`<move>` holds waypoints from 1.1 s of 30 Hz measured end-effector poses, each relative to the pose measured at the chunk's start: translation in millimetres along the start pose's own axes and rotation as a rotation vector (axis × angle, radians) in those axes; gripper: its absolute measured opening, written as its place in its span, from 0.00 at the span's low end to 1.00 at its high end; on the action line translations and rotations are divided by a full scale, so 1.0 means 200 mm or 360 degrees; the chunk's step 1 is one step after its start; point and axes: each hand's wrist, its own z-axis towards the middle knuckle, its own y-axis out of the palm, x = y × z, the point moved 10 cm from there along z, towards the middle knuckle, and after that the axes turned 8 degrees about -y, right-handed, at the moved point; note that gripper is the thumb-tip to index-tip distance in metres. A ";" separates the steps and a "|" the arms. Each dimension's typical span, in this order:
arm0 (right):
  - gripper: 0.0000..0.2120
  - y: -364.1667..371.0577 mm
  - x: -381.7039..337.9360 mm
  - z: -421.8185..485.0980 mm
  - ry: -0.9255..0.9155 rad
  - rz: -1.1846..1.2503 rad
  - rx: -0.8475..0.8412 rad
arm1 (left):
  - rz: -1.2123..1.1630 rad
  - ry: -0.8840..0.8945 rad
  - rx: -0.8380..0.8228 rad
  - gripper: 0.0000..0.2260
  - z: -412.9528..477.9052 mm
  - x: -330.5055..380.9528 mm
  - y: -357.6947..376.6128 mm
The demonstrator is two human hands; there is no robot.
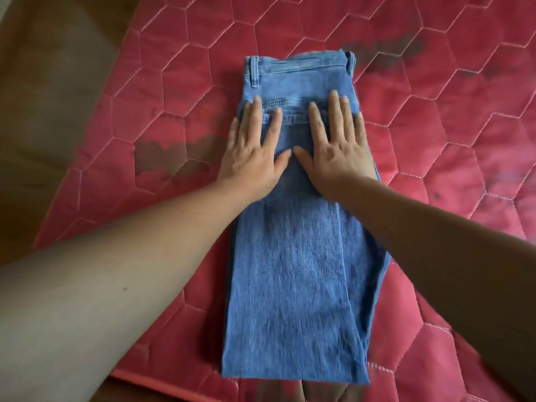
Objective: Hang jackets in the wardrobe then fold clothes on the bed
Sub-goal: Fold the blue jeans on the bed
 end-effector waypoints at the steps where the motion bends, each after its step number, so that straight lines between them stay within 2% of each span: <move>1: 0.38 0.02 0.01 0.02 0.0013 -0.0032 0.0009 | 0.0004 0.0001 0.0041 0.33 0.00 -0.01 0.01; 3: 0.38 0.05 0.02 0.03 0.0041 -0.0078 -0.0007 | 0.0014 -0.0015 0.0082 0.33 0.01 -0.02 0.02; 6: 0.38 0.05 0.01 0.03 0.0051 -0.0080 -0.0118 | 0.0028 -0.0019 0.0008 0.33 0.02 -0.01 0.00; 10: 0.36 -0.05 0.01 0.01 0.0002 0.0241 -0.0110 | -0.0105 -0.0052 -0.0115 0.32 0.05 -0.03 -0.12; 13: 0.35 -0.18 0.04 0.00 0.0028 0.0381 0.0047 | -0.0519 -0.0258 -0.0225 0.28 0.15 -0.15 -0.22; 16: 0.31 -0.18 0.14 0.07 0.0284 0.0538 -0.0175 | -0.1031 -0.0567 -0.0540 0.20 0.19 -0.25 -0.19; 18: 0.25 -0.17 0.18 0.14 0.0377 0.0785 -0.0287 | -0.1328 -0.0670 -0.0610 0.16 0.18 -0.28 -0.16; 21: 0.19 -0.19 0.19 0.22 0.0371 0.1028 -0.0266 | -0.1614 -0.0694 -0.0544 0.16 0.17 -0.29 -0.15; 24: 0.22 -0.12 0.17 0.15 0.0524 0.1422 -0.0324 | -0.1857 -0.0707 -0.0540 0.20 0.10 -0.26 -0.15; 26: 0.09 -0.12 0.18 0.09 0.0594 0.1467 -0.0230 | -0.1908 -0.0757 -0.0516 0.25 0.05 -0.26 -0.15; 27: 0.06 -0.14 0.19 0.08 0.0614 0.1489 -0.0168 | -0.1866 -0.0784 -0.0466 0.26 0.05 -0.28 -0.16; 29: 0.14 -0.21 0.20 0.11 0.0625 0.1512 -0.0069 | -0.1809 -0.0786 -0.0383 0.22 0.08 -0.30 -0.20; 30: 0.15 -0.24 0.21 0.15 0.0614 0.1526 -0.0015 | -0.1819 -0.0770 -0.0347 0.21 0.13 -0.30 -0.23; 33: 0.08 -0.37 0.26 0.33 0.0585 0.1548 0.0154 | -0.1842 -0.0714 -0.0236 0.19 0.33 -0.32 -0.35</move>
